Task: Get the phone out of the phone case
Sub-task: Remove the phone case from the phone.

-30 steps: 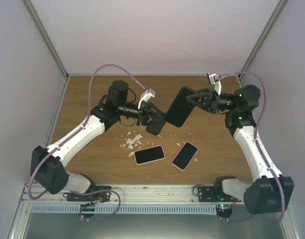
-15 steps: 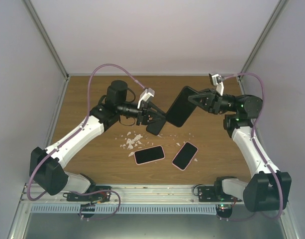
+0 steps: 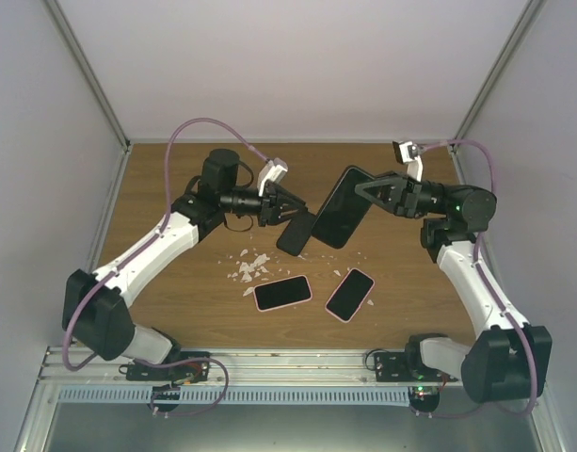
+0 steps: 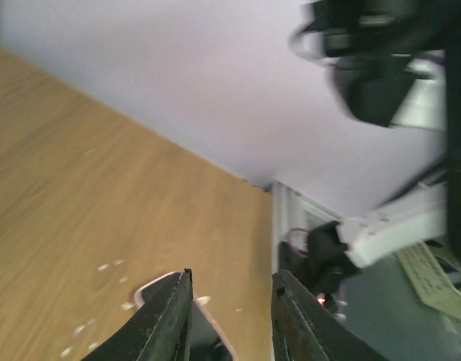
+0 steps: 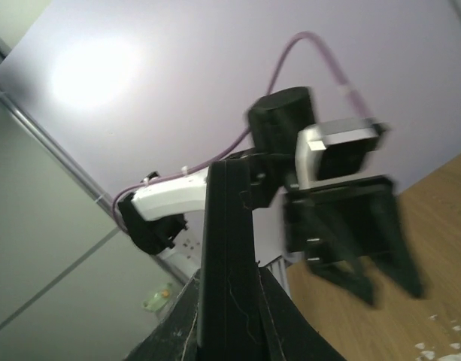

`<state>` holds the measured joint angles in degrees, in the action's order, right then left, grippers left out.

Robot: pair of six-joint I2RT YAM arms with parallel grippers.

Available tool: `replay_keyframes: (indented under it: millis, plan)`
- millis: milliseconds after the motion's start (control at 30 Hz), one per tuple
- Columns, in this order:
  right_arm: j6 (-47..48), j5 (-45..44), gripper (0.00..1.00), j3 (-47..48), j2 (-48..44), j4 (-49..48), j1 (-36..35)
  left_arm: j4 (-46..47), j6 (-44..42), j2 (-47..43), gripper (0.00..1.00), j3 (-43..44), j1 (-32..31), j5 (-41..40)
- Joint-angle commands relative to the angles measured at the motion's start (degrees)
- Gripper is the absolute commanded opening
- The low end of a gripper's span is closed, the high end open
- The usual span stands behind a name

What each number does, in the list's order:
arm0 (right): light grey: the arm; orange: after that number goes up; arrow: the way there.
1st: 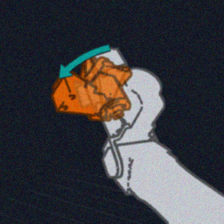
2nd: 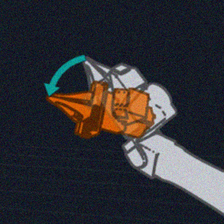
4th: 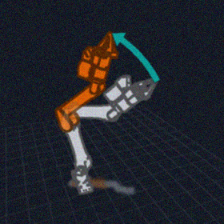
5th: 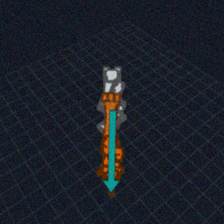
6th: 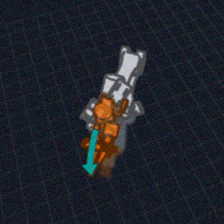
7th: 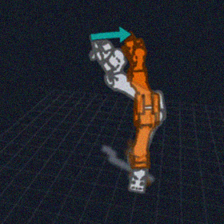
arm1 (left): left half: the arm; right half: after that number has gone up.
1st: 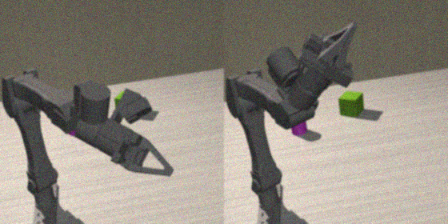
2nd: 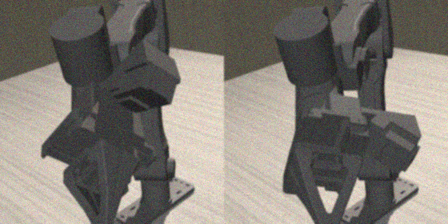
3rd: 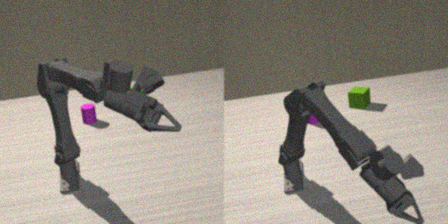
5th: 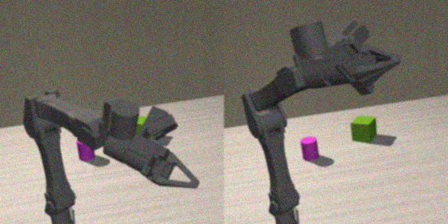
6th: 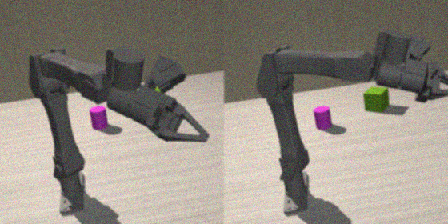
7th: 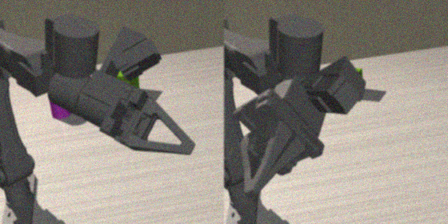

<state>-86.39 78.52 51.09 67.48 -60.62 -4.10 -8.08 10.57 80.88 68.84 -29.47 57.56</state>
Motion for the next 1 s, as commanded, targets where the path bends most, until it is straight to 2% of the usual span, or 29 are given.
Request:
replay_keyframes:
  millis: [0, 67, 200, 333, 467, 700, 833, 967]
  plan:
    - [-4.2, -0.4, 0.01, 3.5, -2.2, -1.0, -1.5, -1.3, 1.1, 3.2, 0.31, 0.3, 1.9, -9.3]
    - [-3.8, -0.5, 0.01, 3.7, -1.9, -0.3, -1.6, -0.9, 1.3, 3.2, 0.31, 0.7, 2.0, -8.7]
    - [-3.4, -0.7, 0.0, 3.6, -1.4, 0.1, -1.4, 3.1, 2.5, 1.9, 0.37, -0.9, 3.1, -1.6]
    - [-3.4, -1.0, 0.0, 4.0, -1.1, 0.0, -1.0, 12.4, 7.1, -2.3, 0.48, -5.2, 4.6, 5.6]
    - [-3.3, -1.4, 0.01, 3.9, -1.1, 0.0, -0.7, 14.7, 7.1, -6.1, 0.62, -6.0, 4.6, 9.7]
    - [-3.0, -2.2, 0.0, 3.8, -0.5, 1.7, -0.4, 11.6, 4.6, -9.3, 0.82, -4.9, 2.2, 9.6]
    - [-2.9, -2.5, 0.0, 3.7, -0.3, 3.6, -0.4, 6.2, 1.3, -8.7, 0.83, -2.6, -2.2, 5.9]
    - [-2.7, -2.5, 0.0, 4.0, -0.2, 6.1, -0.4, 7.0, 2.5, -8.2, 0.81, -2.8, -3.3, 4.1]
